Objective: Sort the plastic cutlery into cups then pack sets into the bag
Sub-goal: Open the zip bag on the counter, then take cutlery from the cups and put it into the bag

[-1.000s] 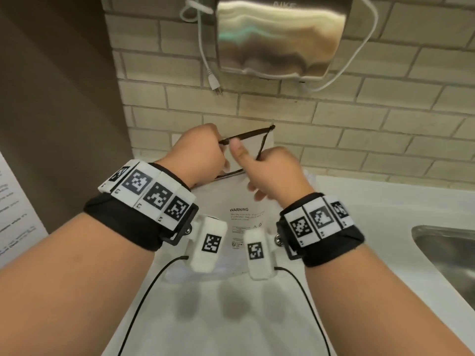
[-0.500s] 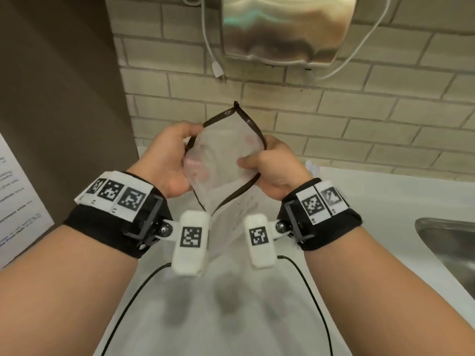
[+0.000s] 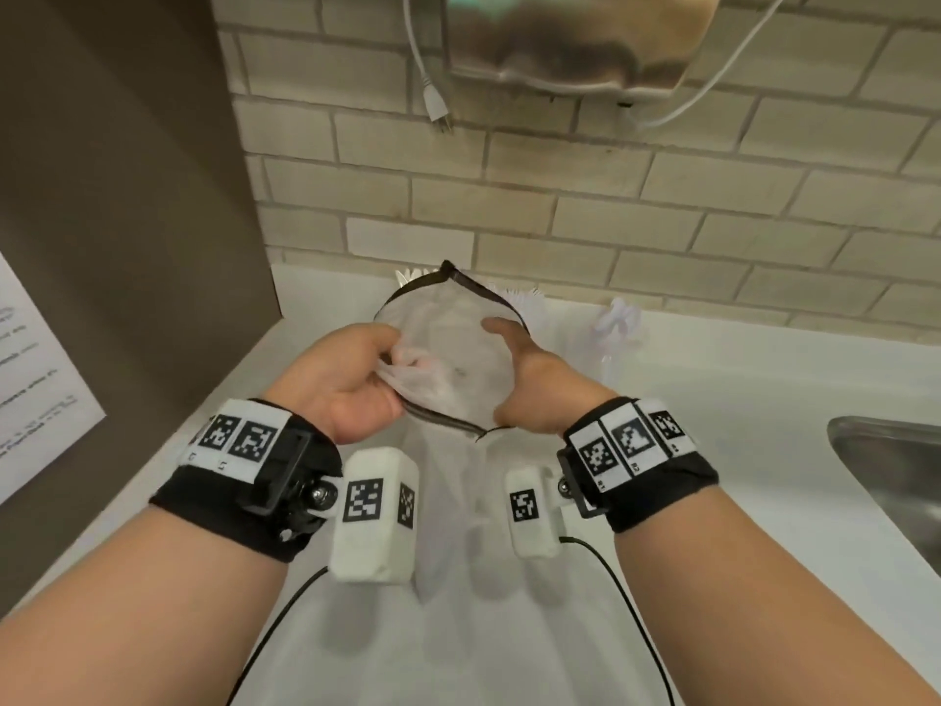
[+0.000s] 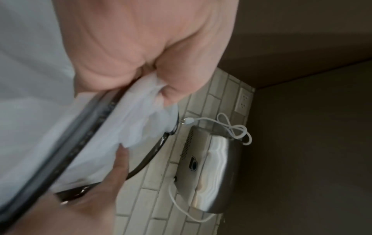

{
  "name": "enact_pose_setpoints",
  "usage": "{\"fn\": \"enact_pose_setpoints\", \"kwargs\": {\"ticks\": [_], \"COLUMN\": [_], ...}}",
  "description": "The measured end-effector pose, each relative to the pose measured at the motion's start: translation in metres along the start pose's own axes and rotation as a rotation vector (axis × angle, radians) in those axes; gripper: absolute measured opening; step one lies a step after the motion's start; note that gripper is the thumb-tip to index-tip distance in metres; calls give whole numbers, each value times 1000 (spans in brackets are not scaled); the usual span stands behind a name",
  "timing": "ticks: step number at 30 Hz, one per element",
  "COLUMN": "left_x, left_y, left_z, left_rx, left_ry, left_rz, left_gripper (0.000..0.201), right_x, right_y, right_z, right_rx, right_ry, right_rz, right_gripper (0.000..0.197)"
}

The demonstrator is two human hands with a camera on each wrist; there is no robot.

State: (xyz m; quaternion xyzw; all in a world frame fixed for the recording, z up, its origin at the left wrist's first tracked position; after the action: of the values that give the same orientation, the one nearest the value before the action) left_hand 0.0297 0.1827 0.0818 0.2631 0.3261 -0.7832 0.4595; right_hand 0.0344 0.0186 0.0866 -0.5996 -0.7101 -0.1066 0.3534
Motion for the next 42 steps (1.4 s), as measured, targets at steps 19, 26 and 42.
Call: {"fn": "enact_pose_setpoints", "kwargs": {"ticks": [19,26,42], "left_x": [40,58,71], "left_y": [2,0,0], "left_z": [-30,-47,-69], "left_rx": [-19,-30,42], "left_ry": [-148,105,467], "left_rz": [-92,-272,-14], "left_gripper": [45,21,25], "right_x": [-32,-38,-48], "right_y": [8,5,2], "right_z": [45,47,63], "right_rx": [-148,-88,-29], "right_ry": [388,1286,34], "right_rz": [72,-72,-25], "right_gripper": [29,26,79]}}
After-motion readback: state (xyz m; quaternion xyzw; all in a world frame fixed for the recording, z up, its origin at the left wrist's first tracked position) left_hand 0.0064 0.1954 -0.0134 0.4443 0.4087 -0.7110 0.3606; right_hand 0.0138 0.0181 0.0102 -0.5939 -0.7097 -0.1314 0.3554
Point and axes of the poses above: each hand's wrist, its own y-axis towards the middle knuckle, its own z-axis out of the palm, x = y × z, the point moved 5 cm from there along y, towards the middle knuckle, and after that the axes turned 9 degrees about x, right-handed, at the moved point
